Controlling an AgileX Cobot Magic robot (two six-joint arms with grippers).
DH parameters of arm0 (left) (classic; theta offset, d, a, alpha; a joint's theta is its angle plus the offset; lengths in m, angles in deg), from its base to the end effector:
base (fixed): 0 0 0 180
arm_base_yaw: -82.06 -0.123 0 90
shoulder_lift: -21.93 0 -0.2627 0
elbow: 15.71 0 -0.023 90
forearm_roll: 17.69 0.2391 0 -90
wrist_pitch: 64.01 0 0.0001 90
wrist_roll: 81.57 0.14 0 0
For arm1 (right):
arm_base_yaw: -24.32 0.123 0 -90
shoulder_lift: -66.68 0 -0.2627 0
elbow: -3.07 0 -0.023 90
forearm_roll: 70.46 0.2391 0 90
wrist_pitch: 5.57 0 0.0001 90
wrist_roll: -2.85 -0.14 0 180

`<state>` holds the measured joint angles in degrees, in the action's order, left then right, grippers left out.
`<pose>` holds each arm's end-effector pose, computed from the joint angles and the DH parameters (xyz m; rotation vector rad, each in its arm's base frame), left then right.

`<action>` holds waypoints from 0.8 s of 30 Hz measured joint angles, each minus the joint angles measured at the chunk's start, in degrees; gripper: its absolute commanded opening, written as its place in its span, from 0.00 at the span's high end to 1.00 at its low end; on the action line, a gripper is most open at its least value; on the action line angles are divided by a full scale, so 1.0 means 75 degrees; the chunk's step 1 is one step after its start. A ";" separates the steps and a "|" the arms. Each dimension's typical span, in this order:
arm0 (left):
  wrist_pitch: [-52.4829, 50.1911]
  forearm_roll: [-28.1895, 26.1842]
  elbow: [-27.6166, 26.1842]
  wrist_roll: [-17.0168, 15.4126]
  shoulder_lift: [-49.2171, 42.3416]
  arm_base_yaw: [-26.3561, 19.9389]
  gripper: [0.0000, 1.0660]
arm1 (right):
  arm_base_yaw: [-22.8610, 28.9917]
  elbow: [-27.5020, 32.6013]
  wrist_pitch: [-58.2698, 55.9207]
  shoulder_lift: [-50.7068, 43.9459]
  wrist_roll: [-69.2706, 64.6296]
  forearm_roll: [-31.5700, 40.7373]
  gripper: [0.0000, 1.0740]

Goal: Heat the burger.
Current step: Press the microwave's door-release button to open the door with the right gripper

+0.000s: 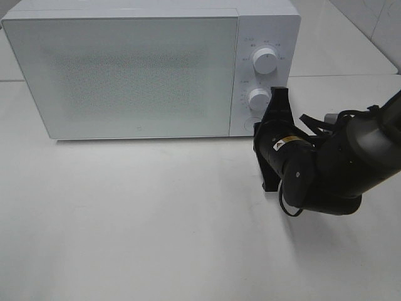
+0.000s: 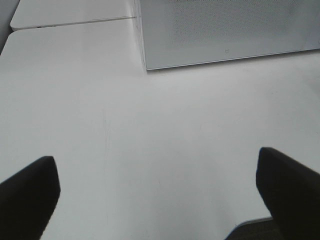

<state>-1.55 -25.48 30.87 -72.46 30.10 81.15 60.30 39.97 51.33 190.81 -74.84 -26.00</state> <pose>0.0460 -0.0161 0.2539 0.1567 2.0326 -0.0530 0.3322 0.1397 0.0766 1.4935 1.3945 1.0281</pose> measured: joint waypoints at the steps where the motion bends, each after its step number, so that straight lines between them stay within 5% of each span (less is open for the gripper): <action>1: 0.0000 0.0000 0.0000 0.0000 0.0000 0.0000 0.06 | 0.0000 0.0000 0.0000 0.0000 0.0000 0.0000 1.00; 24: 0.0000 0.0000 0.0000 0.0000 0.0000 0.0000 0.06 | -0.0428 -0.0924 -0.0367 0.0879 -0.0191 -0.0283 1.00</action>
<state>-1.55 -25.48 30.87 -72.46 30.10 81.15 57.09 33.04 48.58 197.40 -76.28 -28.12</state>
